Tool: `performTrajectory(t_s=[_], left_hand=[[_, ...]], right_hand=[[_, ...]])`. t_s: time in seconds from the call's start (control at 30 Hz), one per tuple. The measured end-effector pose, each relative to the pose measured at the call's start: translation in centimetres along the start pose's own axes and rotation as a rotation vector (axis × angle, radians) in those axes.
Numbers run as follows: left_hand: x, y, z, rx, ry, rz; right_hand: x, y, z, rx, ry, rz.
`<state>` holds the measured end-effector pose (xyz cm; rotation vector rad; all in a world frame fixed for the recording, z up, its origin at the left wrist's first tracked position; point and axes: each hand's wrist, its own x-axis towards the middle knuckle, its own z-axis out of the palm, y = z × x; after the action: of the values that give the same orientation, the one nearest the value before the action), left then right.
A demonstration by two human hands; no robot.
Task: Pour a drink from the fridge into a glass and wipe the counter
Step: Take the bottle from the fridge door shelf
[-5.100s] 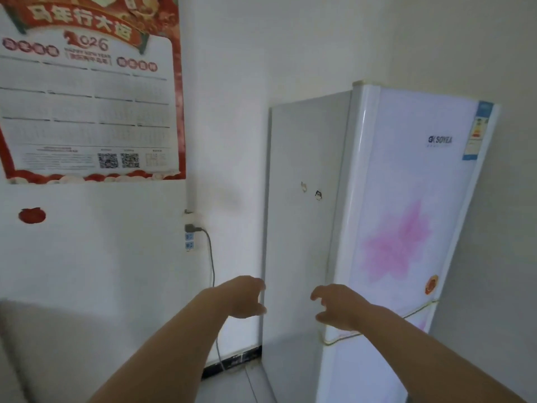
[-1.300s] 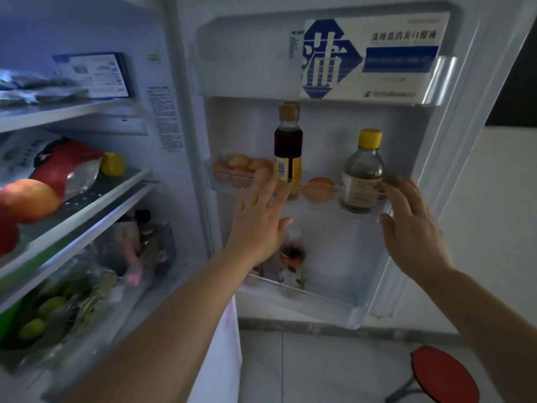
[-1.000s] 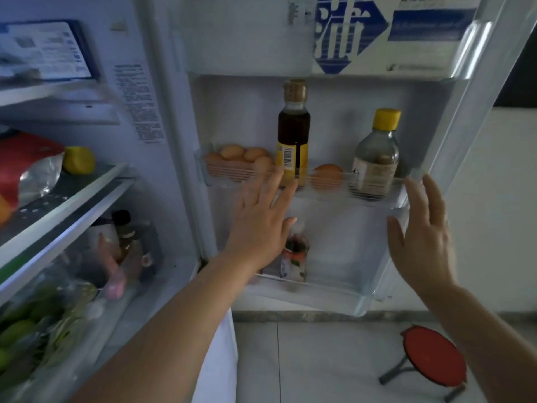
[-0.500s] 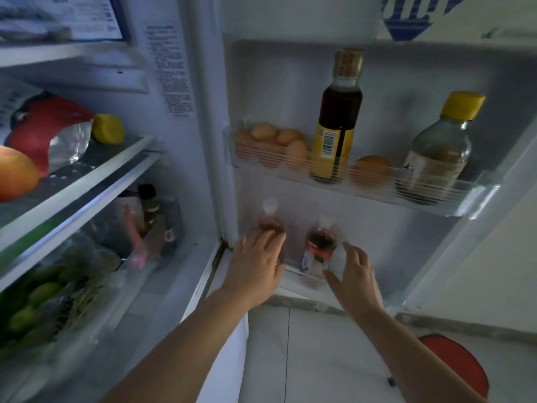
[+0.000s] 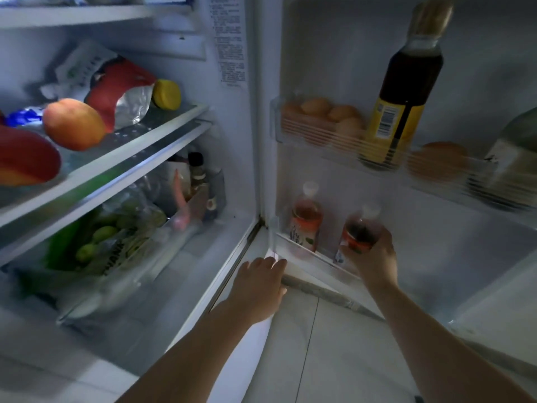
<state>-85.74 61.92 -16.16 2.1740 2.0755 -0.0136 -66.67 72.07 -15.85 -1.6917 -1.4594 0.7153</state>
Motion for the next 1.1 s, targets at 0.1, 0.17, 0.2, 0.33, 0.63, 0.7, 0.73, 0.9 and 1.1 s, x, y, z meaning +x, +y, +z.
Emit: performTrajectory(t_s=[0.1,0.17,0.2,0.33,0.63,0.7,0.73,0.9,1.1], left_hand=[[-0.6,0.1,0.4,-0.003,-0.005,-0.027],[-0.9,0.2,0.6,-0.005,-0.001,-0.044],[-1.0,0.3,0.6,0.001,0.001,-0.052],[-1.7,0.7,0.5,0.032,-0.006,-0.073],[-3.4,2.5,-1.3,0.033,0.039,-0.129],[-4.0,3.0,-1.8,0.035,0.062,-0.144],[-4.3,3.3,-2.1,0.039,0.071,-0.149],[-5.9,4.5,-3.3,0.062,0.098,-0.186],[-8.4,5.4,-4.2,0.038,0.124,-0.248]], right_hand=[[0.4,0.0,-0.2,0.030,-0.014,0.012],[0.4,0.1,-0.6,0.033,-0.048,-0.001],[0.3,0.1,-0.8,0.029,-0.058,-0.015],[-0.2,-0.5,-1.9,0.028,-0.084,-0.102],[-2.9,-2.7,-4.4,-0.008,-0.199,-0.315],[-3.5,-3.3,-4.9,-0.005,-0.212,-0.339],[-3.8,-3.5,-5.2,0.001,-0.208,-0.352],[-5.1,-4.9,-6.9,0.036,-0.225,-0.387],[-7.2,-5.8,-7.5,0.060,-0.316,-0.461]])
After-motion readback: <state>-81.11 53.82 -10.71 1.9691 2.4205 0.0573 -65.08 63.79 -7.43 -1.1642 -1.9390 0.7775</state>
